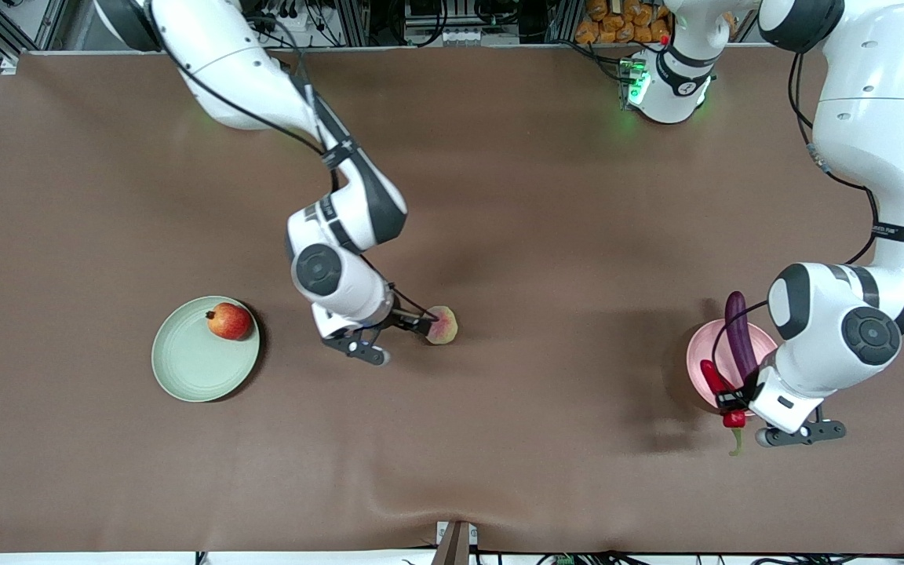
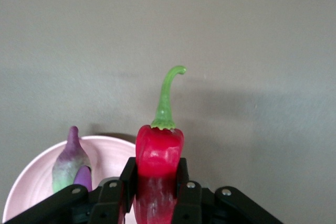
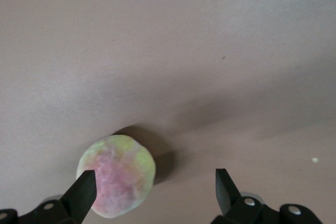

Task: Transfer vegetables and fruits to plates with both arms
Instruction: 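Grasp the peach with the right gripper while the left gripper lowers the chili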

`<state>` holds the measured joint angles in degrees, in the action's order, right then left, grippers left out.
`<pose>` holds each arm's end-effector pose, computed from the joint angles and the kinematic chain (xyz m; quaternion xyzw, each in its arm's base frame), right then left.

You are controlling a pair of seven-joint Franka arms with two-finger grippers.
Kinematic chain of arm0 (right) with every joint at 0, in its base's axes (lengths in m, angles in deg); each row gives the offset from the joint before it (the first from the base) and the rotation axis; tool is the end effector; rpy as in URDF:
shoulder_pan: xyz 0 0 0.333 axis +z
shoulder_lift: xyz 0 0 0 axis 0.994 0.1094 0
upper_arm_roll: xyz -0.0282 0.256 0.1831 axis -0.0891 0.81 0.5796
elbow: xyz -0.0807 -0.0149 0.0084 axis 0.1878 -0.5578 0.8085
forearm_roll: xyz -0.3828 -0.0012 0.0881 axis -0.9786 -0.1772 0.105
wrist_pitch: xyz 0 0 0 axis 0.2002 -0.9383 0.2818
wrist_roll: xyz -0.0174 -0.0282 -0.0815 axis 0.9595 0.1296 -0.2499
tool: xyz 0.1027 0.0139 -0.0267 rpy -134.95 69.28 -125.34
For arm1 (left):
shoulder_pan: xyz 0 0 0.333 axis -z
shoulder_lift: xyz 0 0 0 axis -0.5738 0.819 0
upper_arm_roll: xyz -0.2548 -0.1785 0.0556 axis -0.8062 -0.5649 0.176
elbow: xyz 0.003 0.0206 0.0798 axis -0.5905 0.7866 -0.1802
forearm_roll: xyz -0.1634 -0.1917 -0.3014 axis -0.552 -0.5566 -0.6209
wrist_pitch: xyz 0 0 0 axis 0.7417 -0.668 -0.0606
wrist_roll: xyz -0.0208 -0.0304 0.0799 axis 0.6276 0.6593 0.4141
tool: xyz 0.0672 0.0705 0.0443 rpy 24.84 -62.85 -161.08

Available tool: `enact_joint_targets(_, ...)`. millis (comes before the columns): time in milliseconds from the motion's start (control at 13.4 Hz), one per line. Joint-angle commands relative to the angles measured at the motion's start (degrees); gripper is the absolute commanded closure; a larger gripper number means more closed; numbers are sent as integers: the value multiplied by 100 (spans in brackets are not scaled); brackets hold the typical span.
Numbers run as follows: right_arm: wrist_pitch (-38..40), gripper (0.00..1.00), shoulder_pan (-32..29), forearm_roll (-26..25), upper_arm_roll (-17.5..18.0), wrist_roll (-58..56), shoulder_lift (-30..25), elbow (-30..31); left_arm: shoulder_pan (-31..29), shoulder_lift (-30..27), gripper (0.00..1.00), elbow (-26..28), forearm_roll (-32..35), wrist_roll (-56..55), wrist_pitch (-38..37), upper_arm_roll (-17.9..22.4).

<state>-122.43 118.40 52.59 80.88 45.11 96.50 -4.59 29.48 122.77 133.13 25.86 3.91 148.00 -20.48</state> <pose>0.6037 0.4006 0.2476 -0.9754 0.1986 0.0284 0.0912 0.7343 -0.0295 0.2569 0.9963 0.0480 0.0701 0.0129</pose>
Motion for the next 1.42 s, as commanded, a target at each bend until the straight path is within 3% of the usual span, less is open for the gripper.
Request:
enact_joint_targets(0, -156, 0, 144, -201, -73, 393, 237, -314, -35, -80, 100, 419, 82, 125, -28, -44)
enact_joint_targets(224, -366, 0, 294, -201, -73, 446, 422, -447, -202, -247, 100, 693, 143, 518, -28, -53)
enact_joint_targets(596, -656, 0, 522, -210, -73, 525, 615, -438, -360, -274, 100, 658, 143, 828, -28, -70)
enact_joint_targets(671, -744, 0, 584, -210, -73, 525, 633, -438, -360, -274, 93, 658, 135, 819, -28, -70)
enact_joint_targets(746, -823, 0, 610, -219, -73, 525, 659, -412, -360, -274, 68, 658, 126, 819, -28, -70)
enact_joint_targets(820, -867, 2, 619, -332, -73, 525, 668, -394, -360, -274, 32, 649, 91, 819, -28, -79)
enact_joint_targets(895, -868, 35, 611, -429, -73, 525, 669, -394, -360, -274, 2, 640, 65, 819, -28, -79)
enact_joint_targets(969, -859, 60, 550, -439, -73, 525, 660, -385, -369, -282, 0, 623, 64, 819, -19, -79)
enact_joint_targets(1044, -850, 75, 497, -430, -73, 525, 625, -394, -360, -283, 0, 614, 56, 793, -19, -88)
enact_joint_targets(1268, -667, 78, -20, -360, -56, 464, 380, -368, -369, -335, 0, 517, 12, 697, -28, -219)
enact_joint_targets(1342, -283, 78, -231, -360, -47, 420, 239, -394, -352, -388, 0, 482, -93, 688, -28, -246)
